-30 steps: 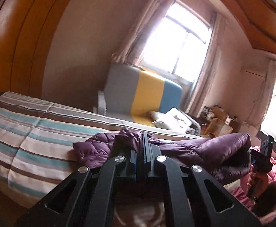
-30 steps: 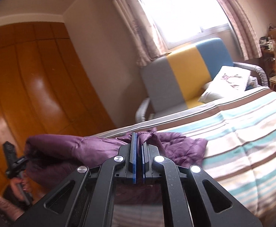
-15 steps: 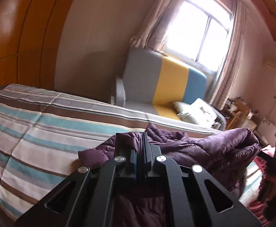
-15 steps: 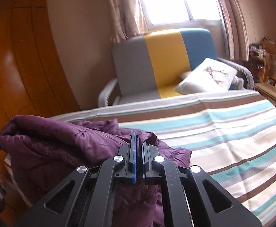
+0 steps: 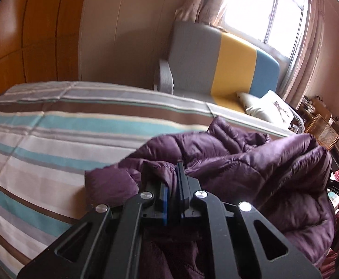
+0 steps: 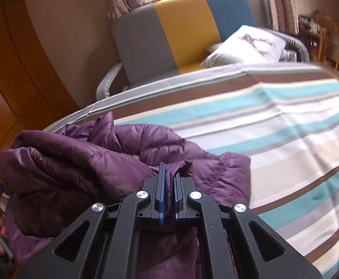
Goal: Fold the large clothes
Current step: 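Fold the held hem over the jacket body with both grippers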
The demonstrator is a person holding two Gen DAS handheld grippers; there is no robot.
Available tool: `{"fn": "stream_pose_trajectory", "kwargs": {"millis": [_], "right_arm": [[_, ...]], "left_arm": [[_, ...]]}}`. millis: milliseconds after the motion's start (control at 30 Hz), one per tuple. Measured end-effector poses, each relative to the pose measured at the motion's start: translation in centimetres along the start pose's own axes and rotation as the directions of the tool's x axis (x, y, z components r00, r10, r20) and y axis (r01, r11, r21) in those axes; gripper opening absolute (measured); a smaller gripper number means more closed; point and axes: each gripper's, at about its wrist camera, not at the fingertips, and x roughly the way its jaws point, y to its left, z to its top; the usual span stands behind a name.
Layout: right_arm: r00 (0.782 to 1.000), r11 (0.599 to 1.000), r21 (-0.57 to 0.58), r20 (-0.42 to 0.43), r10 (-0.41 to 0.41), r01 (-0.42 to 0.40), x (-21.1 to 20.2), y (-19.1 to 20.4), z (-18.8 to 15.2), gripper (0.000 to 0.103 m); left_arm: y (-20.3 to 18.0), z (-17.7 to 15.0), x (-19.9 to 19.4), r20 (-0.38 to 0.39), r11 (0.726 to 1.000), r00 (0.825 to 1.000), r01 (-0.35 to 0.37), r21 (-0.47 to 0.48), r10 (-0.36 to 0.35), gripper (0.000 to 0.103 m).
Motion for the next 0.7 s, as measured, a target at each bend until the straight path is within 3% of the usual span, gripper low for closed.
{"fn": "stream_pose_trajectory", "kwargs": {"millis": [300,433,533,567,600,667,700], "right_arm": [[0.996,0.990,0.101,0.010,0.094,-0.095,-0.5,-1.3,0.3,0.007],[0.993,0.986,0.124,0.024,0.114,-0.116,-1.2,-1.4,0.8,0.007],[0.990,0.978,0.158,0.041,0.134,-0.138,-1.8,-1.8,1.1,0.007],[0.987,0.970,0.186,0.050,0.153,-0.159,-2.0,-2.1,1.2,0.014],[0.981,0.955,0.225,0.060,0.184,-0.193,-2.2,-2.5,1.2,0.022],[0.974,0.932,0.286,0.095,0.204,-0.223,-2.9,-3.3,1.5,0.059],[0.972,0.926,0.297,0.115,0.205,-0.231,-3.3,-3.6,1.5,0.062]], "left_arm": [[0.7,-0.4,0.5,-0.005,0.998,0.999,0.040,-0.056,-0.041,0.017],[1.2,-0.1,-0.1,0.011,0.996,0.999,0.040,-0.080,-0.039,0.027],[1.7,0.3,-1.1,0.049,0.992,0.997,0.061,-0.109,-0.056,0.047],[2.0,0.6,-1.7,0.076,0.992,0.996,0.046,-0.118,-0.037,0.064],[2.3,0.8,-2.2,0.100,0.992,0.995,0.020,-0.125,-0.008,0.072],[3.1,1.4,-3.2,0.136,0.989,0.991,0.008,-0.148,0.012,0.076],[3.4,1.8,-3.6,0.138,0.987,0.990,0.007,-0.160,0.016,0.076]]}}
